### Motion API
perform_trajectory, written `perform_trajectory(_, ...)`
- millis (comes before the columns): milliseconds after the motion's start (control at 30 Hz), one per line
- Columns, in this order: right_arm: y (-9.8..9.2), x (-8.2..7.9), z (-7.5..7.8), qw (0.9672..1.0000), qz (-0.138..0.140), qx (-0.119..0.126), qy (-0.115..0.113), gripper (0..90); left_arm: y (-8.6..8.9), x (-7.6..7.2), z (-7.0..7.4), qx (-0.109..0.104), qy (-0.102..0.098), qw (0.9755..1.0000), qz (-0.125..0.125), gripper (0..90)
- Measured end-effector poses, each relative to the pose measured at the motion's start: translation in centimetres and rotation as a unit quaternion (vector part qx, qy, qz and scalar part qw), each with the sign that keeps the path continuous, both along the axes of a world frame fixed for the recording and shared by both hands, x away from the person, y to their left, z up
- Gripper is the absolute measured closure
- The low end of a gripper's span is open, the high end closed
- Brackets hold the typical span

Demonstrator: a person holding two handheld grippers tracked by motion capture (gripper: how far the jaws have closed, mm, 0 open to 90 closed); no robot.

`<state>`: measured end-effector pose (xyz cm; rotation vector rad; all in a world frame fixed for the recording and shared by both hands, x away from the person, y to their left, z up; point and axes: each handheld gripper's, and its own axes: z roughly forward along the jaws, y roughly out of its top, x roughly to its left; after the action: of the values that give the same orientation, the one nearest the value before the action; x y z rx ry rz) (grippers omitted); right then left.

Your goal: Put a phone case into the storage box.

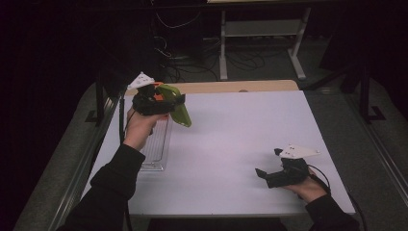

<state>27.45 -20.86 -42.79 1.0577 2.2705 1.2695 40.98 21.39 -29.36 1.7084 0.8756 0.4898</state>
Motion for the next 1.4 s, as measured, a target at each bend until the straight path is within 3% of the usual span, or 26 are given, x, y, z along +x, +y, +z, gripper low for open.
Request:
perform_trajectory(167, 0.2, 0.1, -0.1, 1.0, 0.002, -0.008, 0.0, 0.0, 1.4, 1.0, 0.6, 0.013, -0.006, 0.9994, 0.031, 15.2)
perform_trajectory(400, 0.5, 0.1, -0.2, 0.9999, 0.0, -0.013, 0.004, 0.0, 2.2, 2.3, 0.5, 0.037, -0.012, 0.9959, 0.082, 15.2)
perform_trajectory(567, 0.4, 0.1, -0.1, 0.9999, -0.005, -0.012, -0.005, 0.0, 2.6, 3.2, -0.1, 0.048, 0.006, 0.9898, 0.134, 15.1)
perform_trajectory(667, 0.3, 0.0, -0.1, 0.9999, -0.006, -0.01, -0.004, 0.0, 2.7, 3.5, -0.2, 0.048, 0.001, 0.9869, 0.154, 15.1)
perform_trajectory(833, 0.3, 0.1, 0.0, 0.9998, -0.005, -0.012, -0.013, 0.0, 2.7, 4.2, -0.8, 0.078, -0.001, 0.9791, 0.188, 15.1)
perform_trajectory(900, 0.3, 0.1, 0.0, 0.9999, -0.008, -0.009, -0.008, 0.0, 2.7, 4.6, -1.1, 0.073, 0.007, 0.9783, 0.194, 15.0)
perform_trajectory(1233, 0.2, 0.2, 0.0, 0.9998, -0.012, -0.011, -0.015, 0.0, 2.1, 6.0, -3.5, 0.107, 0.037, 0.9668, 0.229, 14.8)
perform_trajectory(1267, 0.2, 0.1, 0.0, 0.9998, -0.014, -0.008, -0.007, 0.0, 2.1, 6.1, -3.7, 0.111, 0.042, 0.9661, 0.229, 14.8)
perform_trajectory(1400, 0.1, 0.2, 0.0, 0.9997, -0.013, -0.012, -0.016, 0.0, 2.1, 6.5, -4.5, 0.107, 0.048, 0.9642, 0.238, 14.7)
